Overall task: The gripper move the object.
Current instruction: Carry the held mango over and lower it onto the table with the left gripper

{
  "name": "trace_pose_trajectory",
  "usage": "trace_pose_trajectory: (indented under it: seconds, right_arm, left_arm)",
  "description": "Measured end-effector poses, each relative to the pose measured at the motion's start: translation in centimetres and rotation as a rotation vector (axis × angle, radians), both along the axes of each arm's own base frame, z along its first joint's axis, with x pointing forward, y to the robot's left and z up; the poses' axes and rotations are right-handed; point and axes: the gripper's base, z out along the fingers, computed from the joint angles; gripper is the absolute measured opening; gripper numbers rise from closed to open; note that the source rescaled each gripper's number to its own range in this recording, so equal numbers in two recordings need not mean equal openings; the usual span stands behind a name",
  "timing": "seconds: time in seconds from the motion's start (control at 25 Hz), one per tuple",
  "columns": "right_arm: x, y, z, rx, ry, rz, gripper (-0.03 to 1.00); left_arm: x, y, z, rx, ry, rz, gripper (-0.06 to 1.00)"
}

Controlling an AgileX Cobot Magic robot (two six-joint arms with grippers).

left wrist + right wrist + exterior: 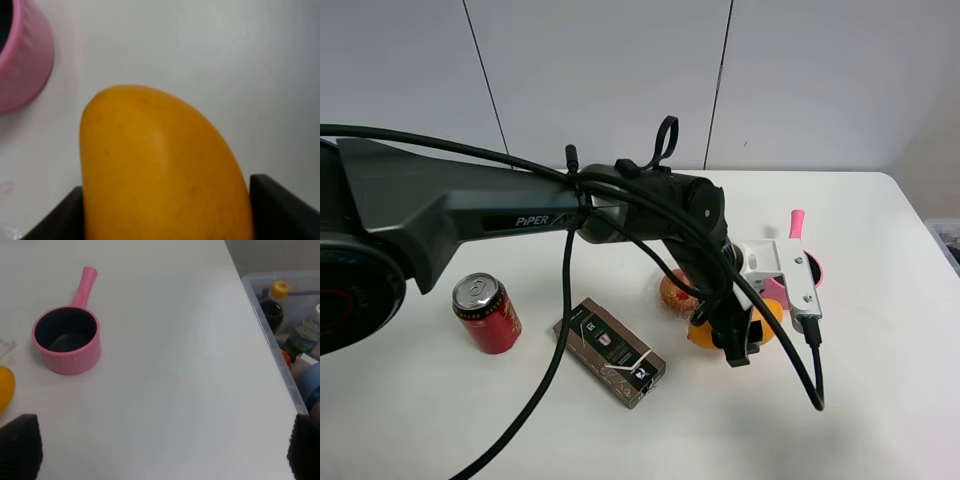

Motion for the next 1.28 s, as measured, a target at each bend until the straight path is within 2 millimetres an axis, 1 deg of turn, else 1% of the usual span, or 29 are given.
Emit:
trace_pose_trajectory:
  seconds: [0.2, 0.48, 0.6, 0.68, 0.84, 1.28]
  right_arm:
    - [0.0, 0.0, 0.0, 0.000, 0.000, 0.000, 1.00]
    - [0.0, 0.0, 0.0, 0.000, 0.000, 0.000, 1.00]
    - [0.0, 0.0, 0.0, 0.000, 0.000, 0.000, 1.00]
    - [0.0, 0.0, 0.0, 0.000, 0.000, 0.000, 1.00]
    - [0.0, 0.0, 0.0, 0.000, 0.000, 0.000, 1.00]
    - [0.0, 0.0, 0.0, 0.000, 0.000, 0.000, 1.00]
  left_arm:
    - [0.1, -0.3, -1.4, -0.018, 0.046, 0.067, 0.01]
    - [0.3, -0.4, -1.6, -0.053, 0.146, 0.261, 0.01]
    - [0.4, -0.5, -1.8, -0.060, 0.171, 0.309, 0.01]
    - [0.4, -0.5, -2.3, -0.053, 0.190, 0.334, 0.01]
    - [0.4, -0.4, -3.5, -0.030, 0.207, 0.351, 0.01]
    - [0.6, -0.3, -3.8, -0.012, 0.171, 0.333, 0.01]
